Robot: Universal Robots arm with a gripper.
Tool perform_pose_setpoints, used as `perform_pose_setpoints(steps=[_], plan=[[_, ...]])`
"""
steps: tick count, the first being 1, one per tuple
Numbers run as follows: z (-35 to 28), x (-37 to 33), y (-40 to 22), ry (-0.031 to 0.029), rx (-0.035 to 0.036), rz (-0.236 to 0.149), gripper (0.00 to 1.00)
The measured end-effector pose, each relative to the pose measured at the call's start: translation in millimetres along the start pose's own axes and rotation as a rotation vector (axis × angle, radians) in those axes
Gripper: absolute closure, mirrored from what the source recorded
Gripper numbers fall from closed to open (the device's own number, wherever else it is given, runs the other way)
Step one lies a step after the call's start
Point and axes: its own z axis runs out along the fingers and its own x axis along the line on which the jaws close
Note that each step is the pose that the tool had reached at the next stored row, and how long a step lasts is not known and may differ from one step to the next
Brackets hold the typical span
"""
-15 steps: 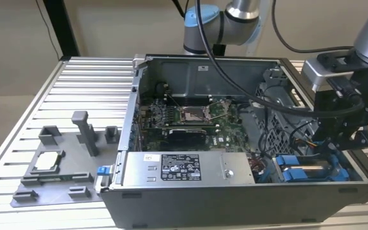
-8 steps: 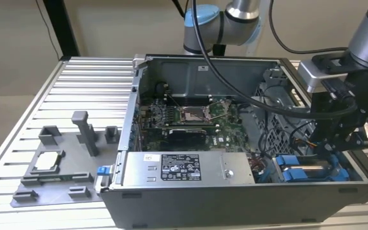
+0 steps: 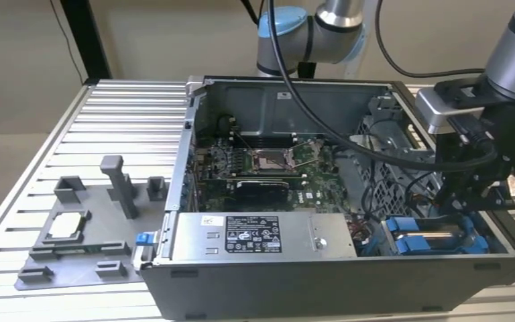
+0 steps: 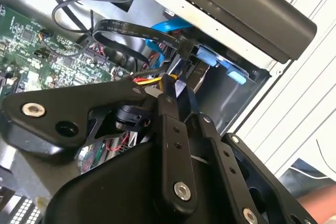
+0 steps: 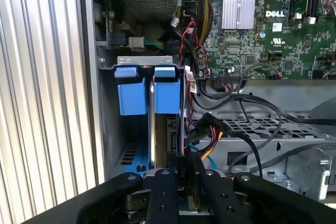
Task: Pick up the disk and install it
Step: 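Insert the first disk wire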
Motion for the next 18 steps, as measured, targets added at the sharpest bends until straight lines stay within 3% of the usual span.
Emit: perform_pose_setpoints(steps=[2,4,7,8,9,18], plan=[[0.8,0.0,0.2,0.0026,0.0003,-0.001,1.00],[1.1,0.1,0.2,0.0106,-0.0044,-0.002,1.00],[1.3,0.0,-0.6,0.0347,-0.0262,-0.004,1.00],[1.4,-0.2,-0.8,0.0424,-0.0288,-0.005,1.00],[1.5,-0.2,-0.8,0.0456,-0.0294,-0.005,1.00],[1.4,-0.2,-0.9,0.0466,-0.0294,-0.005,1.00]])
